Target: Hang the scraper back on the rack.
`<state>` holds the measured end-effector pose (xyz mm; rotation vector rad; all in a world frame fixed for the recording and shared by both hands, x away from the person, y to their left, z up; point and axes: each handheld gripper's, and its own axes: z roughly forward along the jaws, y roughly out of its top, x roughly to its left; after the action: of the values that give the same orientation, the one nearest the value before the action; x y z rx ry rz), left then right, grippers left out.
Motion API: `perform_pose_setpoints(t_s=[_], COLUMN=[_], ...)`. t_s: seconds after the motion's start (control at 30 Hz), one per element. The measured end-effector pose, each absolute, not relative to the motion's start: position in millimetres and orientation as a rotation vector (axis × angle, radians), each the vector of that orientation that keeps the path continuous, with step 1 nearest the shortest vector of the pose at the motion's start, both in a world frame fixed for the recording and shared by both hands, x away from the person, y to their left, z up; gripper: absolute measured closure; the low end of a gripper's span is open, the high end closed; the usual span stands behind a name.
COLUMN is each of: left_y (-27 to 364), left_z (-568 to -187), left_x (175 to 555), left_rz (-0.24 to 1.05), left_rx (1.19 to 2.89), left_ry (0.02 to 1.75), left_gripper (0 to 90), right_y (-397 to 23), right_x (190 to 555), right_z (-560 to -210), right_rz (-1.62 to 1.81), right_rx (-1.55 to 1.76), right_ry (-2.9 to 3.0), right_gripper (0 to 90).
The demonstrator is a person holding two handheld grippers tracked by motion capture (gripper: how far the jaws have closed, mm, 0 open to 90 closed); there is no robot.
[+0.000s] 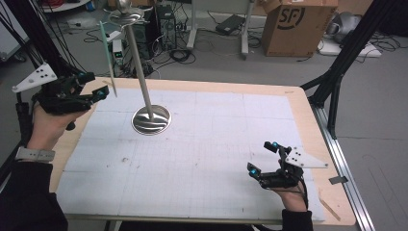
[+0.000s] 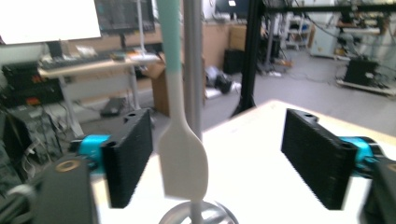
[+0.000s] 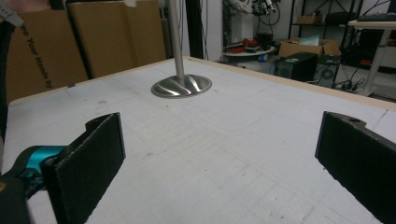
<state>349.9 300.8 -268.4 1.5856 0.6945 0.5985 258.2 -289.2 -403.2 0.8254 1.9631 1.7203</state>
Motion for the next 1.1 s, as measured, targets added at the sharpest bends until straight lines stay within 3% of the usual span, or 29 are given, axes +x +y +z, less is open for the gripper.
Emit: perform_pose_setpoints(t_s=[0.3,0.47,0.83,1.1], left_y=[287.5,275.7,254.3,249.3], left_z=[-289.5,-303.7,-337.3,-364.5], left_x=[333.8,325.1,304.6,289.1], left_rz=[0.560,0.482,0.539,0.529], left_rx=[1.585,1.600,1.654,1.572], left_ry=[0.641,0.606,0.594,0.583], left_gripper=[13.4,1.6,1.6,1.6], right_y=[-288.5,-288.7,-289.3,-289.2], right_x=[258.1,258.0,257.6,257.9], right_z=[-403.5,-403.4,-403.1,-403.2], right_rz=[1.721,1.723,1.724,1.724], right_rx=[0.825,0.824,0.825,0.821], right_ry=[1.962,1.963,1.960,1.961], right_gripper=[0.3,0.3,0.3,0.3])
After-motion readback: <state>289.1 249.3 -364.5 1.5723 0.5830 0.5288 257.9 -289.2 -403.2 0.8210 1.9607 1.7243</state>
